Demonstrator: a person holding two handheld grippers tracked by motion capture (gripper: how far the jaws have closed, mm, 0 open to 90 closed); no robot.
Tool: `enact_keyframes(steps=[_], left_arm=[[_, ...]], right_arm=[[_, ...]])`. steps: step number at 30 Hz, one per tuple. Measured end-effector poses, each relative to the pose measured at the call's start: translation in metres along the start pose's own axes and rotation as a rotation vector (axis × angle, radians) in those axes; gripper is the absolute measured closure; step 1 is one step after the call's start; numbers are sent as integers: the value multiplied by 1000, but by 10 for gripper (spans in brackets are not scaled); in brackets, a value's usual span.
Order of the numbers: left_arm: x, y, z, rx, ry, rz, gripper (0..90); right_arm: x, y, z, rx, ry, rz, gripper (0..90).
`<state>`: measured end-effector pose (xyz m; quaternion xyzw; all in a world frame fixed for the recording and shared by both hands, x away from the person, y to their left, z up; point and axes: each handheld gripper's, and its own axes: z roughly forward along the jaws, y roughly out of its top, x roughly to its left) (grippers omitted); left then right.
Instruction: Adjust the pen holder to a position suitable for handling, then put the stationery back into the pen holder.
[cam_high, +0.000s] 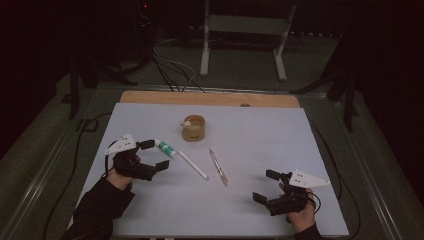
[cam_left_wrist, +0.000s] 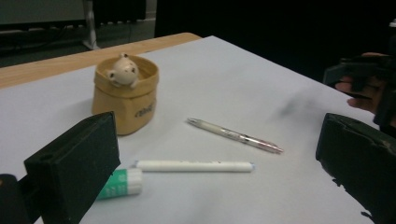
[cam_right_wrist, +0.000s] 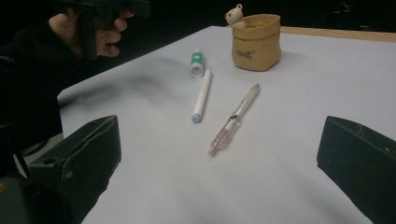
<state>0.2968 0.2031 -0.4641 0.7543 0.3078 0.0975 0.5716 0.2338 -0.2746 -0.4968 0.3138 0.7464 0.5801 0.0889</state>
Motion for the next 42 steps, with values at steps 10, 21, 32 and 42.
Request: enact_keyframes(steps=[10,21,32,42], left_arm=[[-20,-30,-17,-11,14,7,2],[-27,-58,-18,26,28,4,2],[-30,-59,-18,21,35,14,2],[-28,-60,-18,17,34,3,2]], right_arm=[[0,0,0,-4,0,3,0],[4,3,3,-3,-7,-6,0],[9,11,18,-4,-6,-3,0],[12,28,40,0,-51,-5,0]])
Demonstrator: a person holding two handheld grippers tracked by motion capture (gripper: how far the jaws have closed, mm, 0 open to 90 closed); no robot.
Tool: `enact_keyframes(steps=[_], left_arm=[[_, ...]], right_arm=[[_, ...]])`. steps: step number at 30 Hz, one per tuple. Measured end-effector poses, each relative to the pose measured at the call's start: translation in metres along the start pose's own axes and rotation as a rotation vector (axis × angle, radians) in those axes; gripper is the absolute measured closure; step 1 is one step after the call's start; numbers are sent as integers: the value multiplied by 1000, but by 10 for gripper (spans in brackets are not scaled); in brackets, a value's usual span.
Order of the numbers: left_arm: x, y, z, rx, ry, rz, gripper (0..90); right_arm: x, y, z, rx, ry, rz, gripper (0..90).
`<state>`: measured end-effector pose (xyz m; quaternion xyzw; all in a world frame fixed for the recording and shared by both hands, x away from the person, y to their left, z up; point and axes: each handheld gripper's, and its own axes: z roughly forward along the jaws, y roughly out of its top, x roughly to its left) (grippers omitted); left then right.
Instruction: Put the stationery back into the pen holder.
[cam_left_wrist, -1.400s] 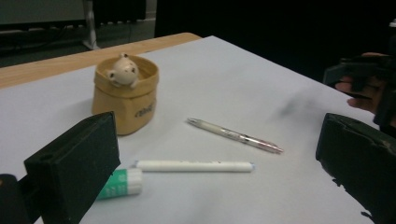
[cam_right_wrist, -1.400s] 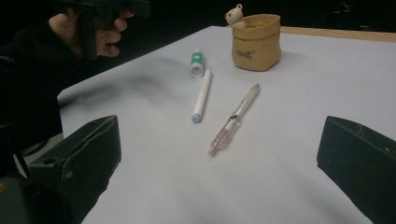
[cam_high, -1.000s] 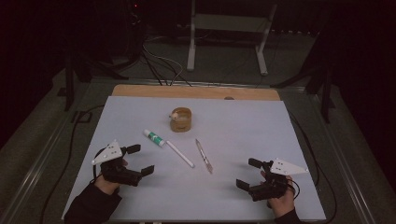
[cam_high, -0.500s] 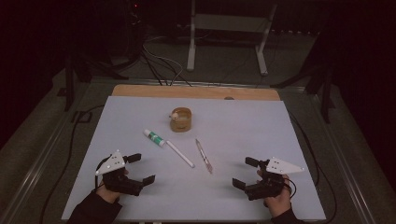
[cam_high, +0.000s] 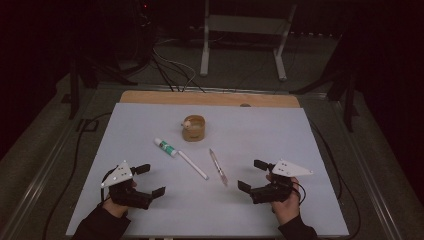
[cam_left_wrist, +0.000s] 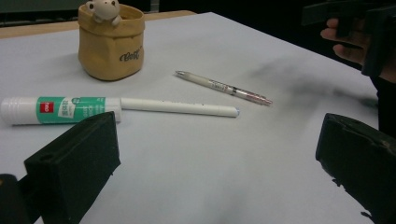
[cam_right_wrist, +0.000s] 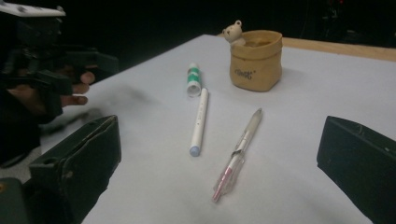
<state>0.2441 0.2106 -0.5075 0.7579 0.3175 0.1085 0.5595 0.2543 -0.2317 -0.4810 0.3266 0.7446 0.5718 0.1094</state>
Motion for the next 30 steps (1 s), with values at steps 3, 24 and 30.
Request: enact_keyframes(steps=[3,24,30], left_arm=[[0,0,0,-2,-1,1,2],[0,1,0,-10,-20,-8,2],[1,0,1,-9,-23,-3,2]], right_arm=[[0,0,8,26,-14,-3,0],[16,8,43,46,-129,-10,0],[18,8,54,98,-141,12,0]])
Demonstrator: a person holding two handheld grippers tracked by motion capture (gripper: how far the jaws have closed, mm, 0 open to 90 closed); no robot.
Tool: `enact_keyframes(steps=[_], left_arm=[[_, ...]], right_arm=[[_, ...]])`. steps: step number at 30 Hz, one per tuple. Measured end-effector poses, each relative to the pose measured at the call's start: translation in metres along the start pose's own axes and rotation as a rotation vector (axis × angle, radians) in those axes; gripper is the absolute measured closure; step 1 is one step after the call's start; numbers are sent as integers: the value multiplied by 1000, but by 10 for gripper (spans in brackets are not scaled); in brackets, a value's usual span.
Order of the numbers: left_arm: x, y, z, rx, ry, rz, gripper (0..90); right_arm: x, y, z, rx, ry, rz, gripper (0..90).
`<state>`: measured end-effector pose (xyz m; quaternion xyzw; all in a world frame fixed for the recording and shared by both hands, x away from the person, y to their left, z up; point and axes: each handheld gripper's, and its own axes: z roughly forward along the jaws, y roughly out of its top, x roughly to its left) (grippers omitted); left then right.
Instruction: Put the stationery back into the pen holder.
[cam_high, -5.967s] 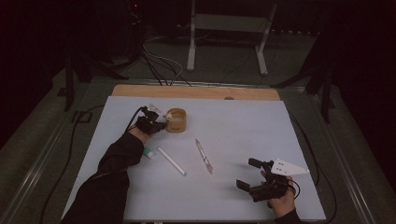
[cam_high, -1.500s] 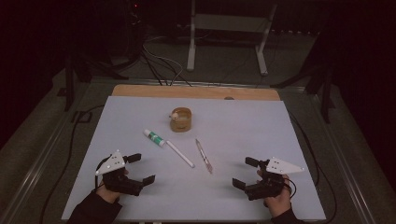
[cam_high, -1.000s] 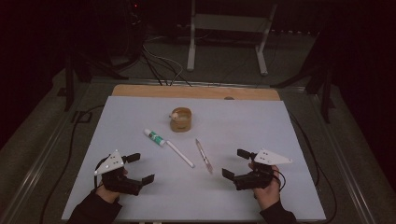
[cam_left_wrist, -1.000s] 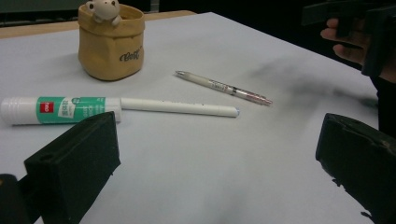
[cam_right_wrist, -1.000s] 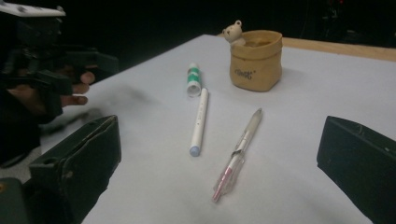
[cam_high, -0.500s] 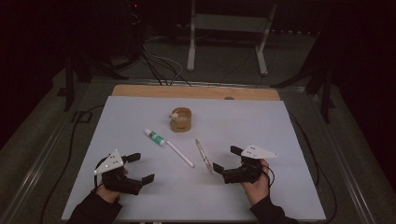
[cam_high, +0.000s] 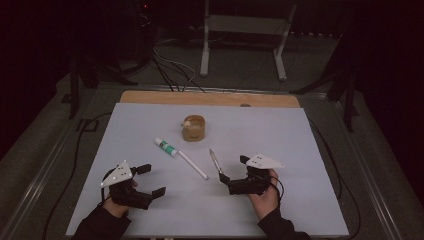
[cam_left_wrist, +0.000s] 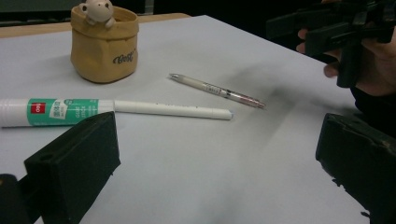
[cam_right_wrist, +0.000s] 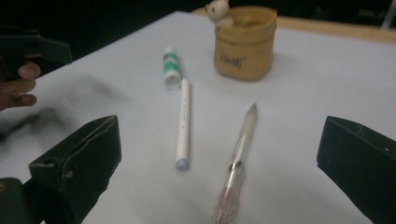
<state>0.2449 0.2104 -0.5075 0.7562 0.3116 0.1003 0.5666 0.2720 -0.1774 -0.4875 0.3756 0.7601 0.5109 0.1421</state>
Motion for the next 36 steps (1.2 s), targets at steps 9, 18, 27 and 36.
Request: enact_keyframes(steps=[9,18,27,36], left_arm=[[-2,1,0,3,0,6,2],[-1,1,0,2,-2,7,2],[-1,1,1,2,-3,4,2],[-1,0,1,4,-4,2,2]], right_arm=[[10,-1,17,94,-57,40,0],[11,-6,30,193,-95,67,188],[15,-8,38,261,-163,67,377],[12,-13,50,337,-176,107,498]])
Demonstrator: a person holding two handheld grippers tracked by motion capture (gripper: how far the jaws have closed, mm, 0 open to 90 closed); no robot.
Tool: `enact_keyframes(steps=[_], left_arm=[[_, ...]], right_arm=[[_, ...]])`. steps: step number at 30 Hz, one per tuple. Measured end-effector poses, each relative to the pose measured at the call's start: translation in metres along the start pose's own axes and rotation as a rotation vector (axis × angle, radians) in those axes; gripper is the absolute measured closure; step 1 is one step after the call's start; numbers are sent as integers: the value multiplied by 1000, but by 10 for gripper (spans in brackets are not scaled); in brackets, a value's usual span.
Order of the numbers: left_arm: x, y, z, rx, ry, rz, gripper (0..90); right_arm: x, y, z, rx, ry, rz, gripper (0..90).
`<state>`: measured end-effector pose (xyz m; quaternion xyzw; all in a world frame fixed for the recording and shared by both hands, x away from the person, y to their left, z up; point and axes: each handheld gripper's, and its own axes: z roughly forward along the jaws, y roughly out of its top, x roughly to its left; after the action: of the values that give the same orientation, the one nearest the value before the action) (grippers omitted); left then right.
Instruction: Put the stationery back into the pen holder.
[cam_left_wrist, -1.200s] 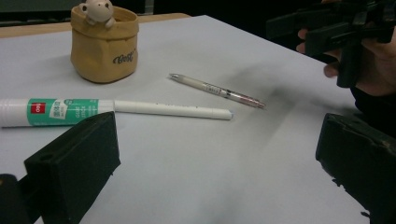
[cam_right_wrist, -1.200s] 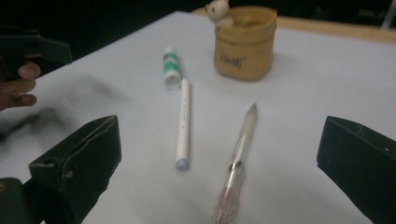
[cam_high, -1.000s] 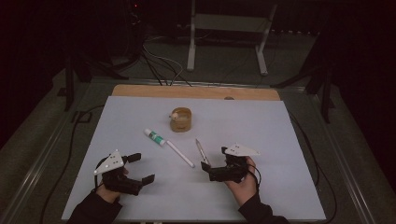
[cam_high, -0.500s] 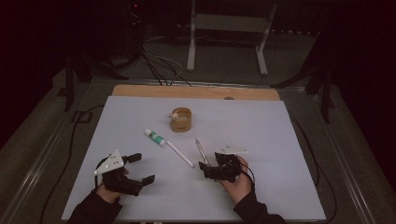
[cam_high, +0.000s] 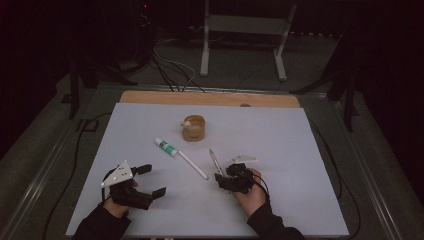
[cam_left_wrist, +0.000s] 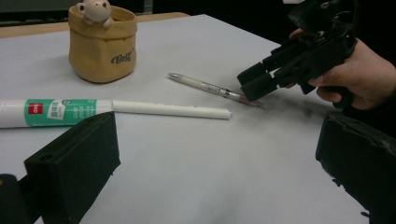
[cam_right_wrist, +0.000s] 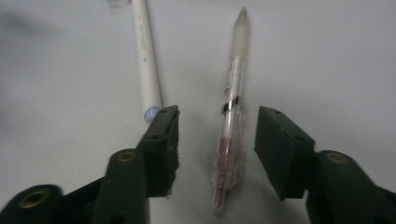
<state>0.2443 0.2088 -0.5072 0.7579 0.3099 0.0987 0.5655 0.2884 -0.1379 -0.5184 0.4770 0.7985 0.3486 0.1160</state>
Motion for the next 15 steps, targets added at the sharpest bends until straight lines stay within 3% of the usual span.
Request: enact_keyframes(steps=[8,12,15], left_arm=[[0,0,0,2,1,0,2],[-1,0,1,3,7,0,2],[-1,1,0,0,8,3,2]], right_arm=[[1,-1,9,49,-44,2,566],[6,0,10,63,-109,-21,660],[7,0,11,66,-144,-10,739]])
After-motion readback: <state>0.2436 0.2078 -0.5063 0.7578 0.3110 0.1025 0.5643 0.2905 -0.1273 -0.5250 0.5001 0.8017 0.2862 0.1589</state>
